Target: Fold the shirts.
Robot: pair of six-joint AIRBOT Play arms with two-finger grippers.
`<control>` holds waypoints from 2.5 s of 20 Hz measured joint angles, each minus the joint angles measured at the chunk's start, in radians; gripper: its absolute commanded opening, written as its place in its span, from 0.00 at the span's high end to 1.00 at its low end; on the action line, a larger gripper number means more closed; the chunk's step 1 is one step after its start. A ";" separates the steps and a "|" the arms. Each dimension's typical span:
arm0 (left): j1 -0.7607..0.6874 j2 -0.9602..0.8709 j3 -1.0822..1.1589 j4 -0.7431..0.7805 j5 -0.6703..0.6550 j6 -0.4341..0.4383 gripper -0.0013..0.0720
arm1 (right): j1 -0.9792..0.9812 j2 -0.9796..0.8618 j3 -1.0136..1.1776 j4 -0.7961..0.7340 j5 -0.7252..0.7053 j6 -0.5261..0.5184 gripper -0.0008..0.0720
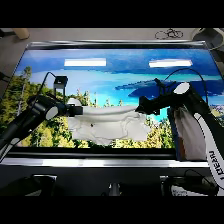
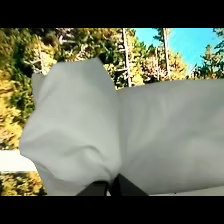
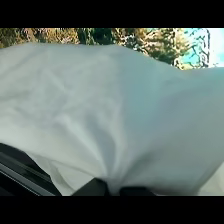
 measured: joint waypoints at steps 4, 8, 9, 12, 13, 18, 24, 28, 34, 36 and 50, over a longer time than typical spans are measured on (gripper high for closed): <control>0.038 -0.039 0.066 -0.043 -0.121 0.151 0.00 | -0.051 0.002 0.060 0.056 0.048 -0.054 0.28; 0.156 0.037 0.045 -0.109 -0.273 0.258 0.00 | -0.189 0.049 0.114 -0.087 0.180 -0.068 0.28; 0.189 0.064 0.002 -0.153 -0.286 0.271 0.00 | -0.222 0.055 0.101 -0.126 0.211 -0.064 0.26; 0.266 0.140 -0.202 -0.323 -0.241 0.293 0.14 | -0.273 0.066 0.012 -0.177 0.258 -0.063 0.11; 0.280 0.152 -0.273 -0.385 -0.204 0.298 0.14 | -0.277 0.068 -0.020 -0.185 0.258 -0.071 0.11; 0.310 0.143 -0.463 -0.637 0.037 0.322 0.14 | -0.217 0.071 -0.121 -0.199 0.234 -0.127 0.05; 0.317 0.065 -0.508 -0.755 0.182 0.336 0.77 | -0.080 0.035 -0.145 -0.224 0.149 -0.177 0.03; 0.317 0.045 -0.514 -0.764 0.215 0.337 0.95 | 0.024 -0.013 -0.148 -0.229 0.086 -0.227 0.23; 0.317 0.121 -0.464 -0.740 0.213 0.388 0.95 | 0.108 -0.014 -0.080 -0.228 0.010 -0.240 0.96; 0.321 0.195 -0.389 -0.676 0.195 0.399 0.95 | 0.109 0.027 0.010 -0.229 -0.002 -0.233 0.96; 0.644 0.508 0.585 -0.189 0.080 0.315 0.95 | -0.142 0.486 0.619 -0.384 -0.085 0.047 0.96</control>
